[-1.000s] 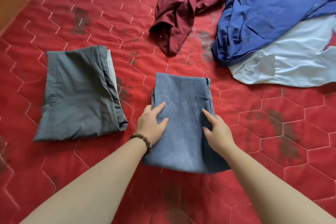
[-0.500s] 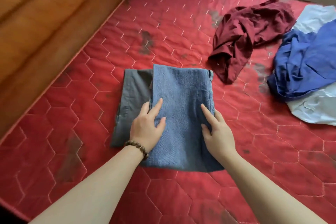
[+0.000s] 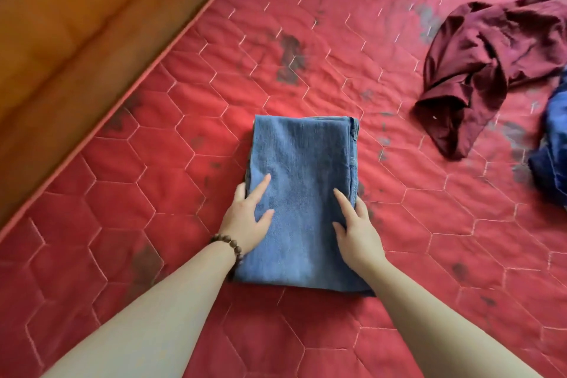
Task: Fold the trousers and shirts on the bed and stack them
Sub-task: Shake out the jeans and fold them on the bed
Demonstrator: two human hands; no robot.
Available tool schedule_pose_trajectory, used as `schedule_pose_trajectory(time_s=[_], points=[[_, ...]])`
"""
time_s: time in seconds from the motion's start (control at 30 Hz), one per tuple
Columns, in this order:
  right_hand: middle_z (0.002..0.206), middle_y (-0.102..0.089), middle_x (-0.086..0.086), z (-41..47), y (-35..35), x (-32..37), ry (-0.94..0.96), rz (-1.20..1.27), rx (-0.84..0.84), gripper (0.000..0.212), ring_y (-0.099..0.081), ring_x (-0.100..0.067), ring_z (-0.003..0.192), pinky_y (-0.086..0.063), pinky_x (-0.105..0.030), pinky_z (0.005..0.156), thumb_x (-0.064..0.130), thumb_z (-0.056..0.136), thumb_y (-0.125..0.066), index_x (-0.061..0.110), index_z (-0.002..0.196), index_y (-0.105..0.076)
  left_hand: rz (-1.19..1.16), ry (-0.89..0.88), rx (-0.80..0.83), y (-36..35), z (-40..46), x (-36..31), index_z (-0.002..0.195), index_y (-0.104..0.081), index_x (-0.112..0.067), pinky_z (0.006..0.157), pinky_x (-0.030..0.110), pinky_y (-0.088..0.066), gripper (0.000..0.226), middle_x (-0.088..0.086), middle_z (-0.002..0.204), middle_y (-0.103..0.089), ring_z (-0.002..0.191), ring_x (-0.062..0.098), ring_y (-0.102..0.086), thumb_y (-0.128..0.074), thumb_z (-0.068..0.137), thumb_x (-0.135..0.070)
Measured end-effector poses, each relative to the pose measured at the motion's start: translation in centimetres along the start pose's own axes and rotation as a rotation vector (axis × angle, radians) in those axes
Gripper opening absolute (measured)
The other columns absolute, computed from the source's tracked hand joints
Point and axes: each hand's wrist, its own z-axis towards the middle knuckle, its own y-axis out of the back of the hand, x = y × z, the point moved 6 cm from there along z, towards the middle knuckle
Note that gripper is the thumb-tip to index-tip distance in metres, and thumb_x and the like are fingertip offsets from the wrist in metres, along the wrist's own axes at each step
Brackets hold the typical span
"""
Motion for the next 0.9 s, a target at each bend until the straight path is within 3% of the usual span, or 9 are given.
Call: schedule_pose_trajectory(time_s=[0.1, 0.2, 0.27, 0.33, 0.47, 0.57, 0.73, 0.83, 0.9], points=[[0.154, -0.022, 0.005, -0.2, 0.3, -0.1, 0.018, 0.009, -0.073, 0.062, -0.051, -0.028, 0.119, -0.045, -0.036, 0.092, 0.013, 0.095, -0.047, 0.043, 0.145, -0.027, -0.016, -0.070, -0.023, 0.5, -0.1, -0.4, 0.144, -0.034, -0.040, 0.098, 0.015, -0.032, 0.067, -0.006, 0.129, -0.039, 0.119, 0.013, -0.049, -0.065, 0.087, -0.026], [0.152, -0.024, 0.000, -0.9, 0.2, -0.2, -0.053, -0.083, -0.097, 0.061, -0.052, -0.031, 0.113, -0.046, -0.038, 0.085, 0.018, 0.095, -0.048, 0.043, 0.146, -0.026, 0.155, -0.027, -0.089, 1.3, -0.8, -0.8, 0.142, -0.039, -0.036, 0.098, 0.029, -0.040, 0.062, 0.002, 0.142, -0.033, 0.121, 0.022, -0.047, -0.065, 0.086, -0.032], [0.154, -0.025, -0.012, -1.5, 0.9, 0.6, -0.063, -0.333, -0.257, 0.062, -0.046, -0.036, 0.121, -0.040, -0.045, 0.094, 0.020, 0.089, -0.057, 0.032, 0.146, -0.036, 0.341, -0.011, -0.272, 2.2, -1.6, -1.8, 0.138, -0.048, -0.024, 0.099, 0.042, -0.039, 0.058, 0.012, 0.147, -0.031, 0.123, 0.031, -0.043, -0.067, 0.083, -0.028], [0.153, -0.030, -0.018, -2.1, 0.9, 2.7, 0.116, -0.488, -0.401, 0.059, -0.035, -0.036, 0.134, -0.024, -0.053, 0.110, 0.021, 0.083, -0.057, 0.016, 0.141, -0.046, 0.459, -0.129, -0.410, 2.0, -2.8, -3.7, 0.132, -0.054, -0.014, 0.102, 0.049, -0.036, 0.052, 0.016, 0.146, -0.038, 0.130, 0.033, -0.039, -0.064, 0.081, -0.023], [0.158, -0.019, -0.009, -3.0, -3.6, 3.5, 0.473, -0.645, -0.206, 0.059, -0.017, -0.026, 0.147, -0.014, -0.058, 0.115, 0.036, 0.088, -0.051, 0.014, 0.142, -0.044, 0.691, -0.376, -0.128, -3.3, -4.4, -4.2, 0.144, -0.040, -0.016, 0.114, 0.050, -0.019, 0.068, 0.011, 0.156, -0.024, 0.145, 0.028, -0.019, -0.054, 0.082, -0.041], [0.159, -0.017, -0.005, -1.9, -4.5, 1.2, 0.401, -0.640, -0.121, 0.064, -0.012, -0.025, 0.148, -0.013, -0.055, 0.117, 0.054, 0.091, -0.043, 0.031, 0.149, -0.031, 0.754, -0.331, -0.046, -4.3, -3.7, -2.1, 0.150, -0.027, -0.026, 0.116, 0.047, -0.015, 0.075, 0.009, 0.159, -0.014, 0.147, 0.026, -0.012, -0.049, 0.084, -0.056], [0.160, -0.012, -0.002, -0.6, -4.4, -0.3, 0.256, -0.553, -0.173, 0.062, -0.009, -0.015, 0.148, -0.007, -0.052, 0.119, 0.051, 0.093, -0.036, 0.033, 0.151, -0.023, 0.672, -0.296, -0.054, -5.1, -2.9, -0.5, 0.151, -0.019, -0.034, 0.118, 0.046, -0.011, 0.077, 0.011, 0.160, -0.003, 0.147, 0.029, -0.002, -0.044, 0.083, -0.060], [0.160, -0.013, -0.001, -0.6, -4.4, -0.4, 0.242, -0.495, -0.171, 0.061, -0.011, -0.014, 0.147, -0.006, -0.051, 0.119, 0.050, 0.093, -0.035, 0.033, 0.150, -0.024, 0.627, -0.299, -0.054, -4.6, -2.5, -0.3, 0.150, -0.023, -0.034, 0.118, 0.044, -0.011, 0.075, 0.010, 0.160, -0.004, 0.148, 0.026, -0.003, -0.046, 0.083, -0.058], [0.157, -0.024, -0.002, -0.4, -4.0, 0.4, 0.241, -0.433, -0.179, 0.057, -0.022, -0.017, 0.145, -0.010, -0.052, 0.118, 0.044, 0.092, -0.036, 0.030, 0.147, -0.034, 0.569, -0.272, -0.089, -3.5, -2.2, -1.0, 0.145, -0.036, -0.032, 0.115, 0.041, -0.021, 0.066, 0.007, 0.159, -0.018, 0.146, 0.024, -0.016, -0.046, 0.083, -0.053]])
